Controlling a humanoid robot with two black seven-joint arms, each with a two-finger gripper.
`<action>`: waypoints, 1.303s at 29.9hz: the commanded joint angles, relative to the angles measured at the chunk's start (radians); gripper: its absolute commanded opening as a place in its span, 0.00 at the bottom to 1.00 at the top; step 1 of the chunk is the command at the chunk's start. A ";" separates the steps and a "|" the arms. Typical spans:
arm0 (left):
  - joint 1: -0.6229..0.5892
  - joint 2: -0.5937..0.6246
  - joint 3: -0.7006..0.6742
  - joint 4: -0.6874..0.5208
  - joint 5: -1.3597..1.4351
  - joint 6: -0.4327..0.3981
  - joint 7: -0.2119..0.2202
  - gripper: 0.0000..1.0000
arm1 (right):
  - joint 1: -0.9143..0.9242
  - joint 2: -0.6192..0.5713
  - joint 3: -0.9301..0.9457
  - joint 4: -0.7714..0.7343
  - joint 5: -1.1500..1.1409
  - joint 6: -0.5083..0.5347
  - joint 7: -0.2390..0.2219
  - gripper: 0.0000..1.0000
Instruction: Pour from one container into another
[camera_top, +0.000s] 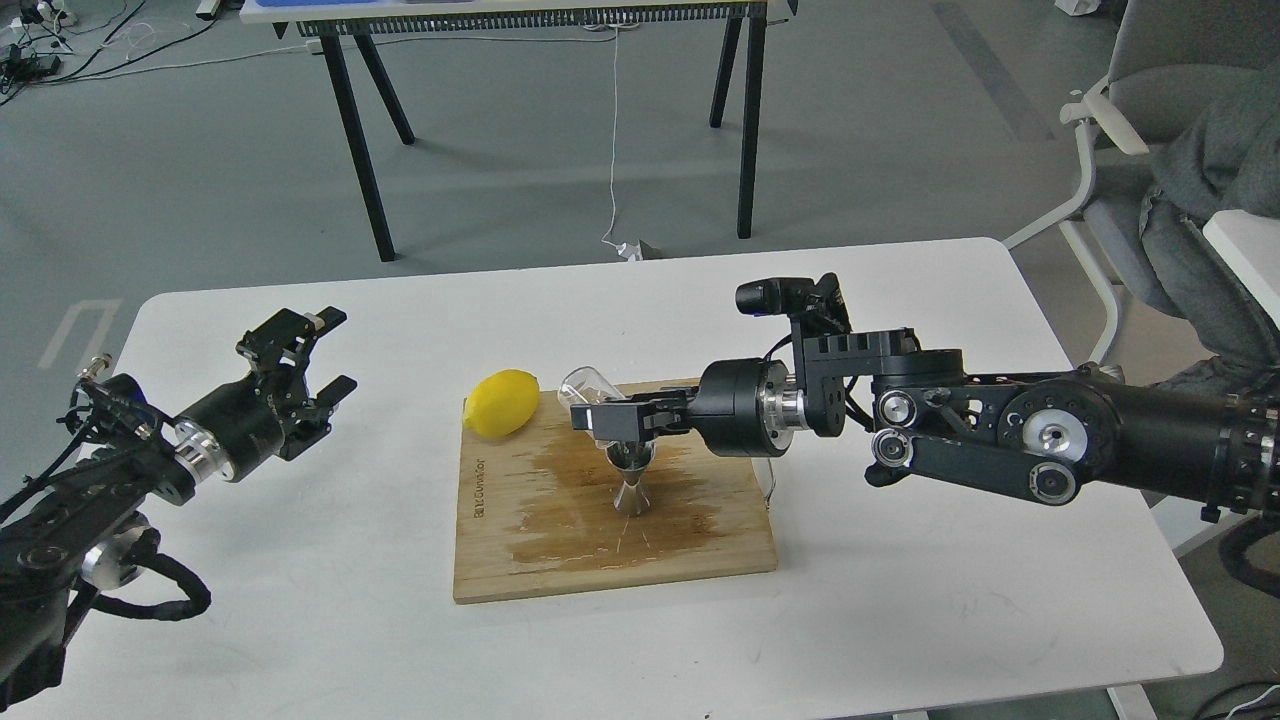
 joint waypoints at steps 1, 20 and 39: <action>0.000 -0.003 0.000 0.000 -0.001 0.000 0.000 0.99 | 0.000 -0.002 0.000 -0.002 -0.004 0.000 0.001 0.42; 0.000 -0.005 0.000 0.000 0.000 0.000 0.000 0.99 | -0.004 0.008 0.055 -0.026 0.244 -0.097 -0.051 0.42; -0.009 -0.003 -0.003 -0.003 -0.001 0.000 0.000 0.99 | -0.556 0.085 1.049 -0.294 1.486 -0.359 -0.189 0.42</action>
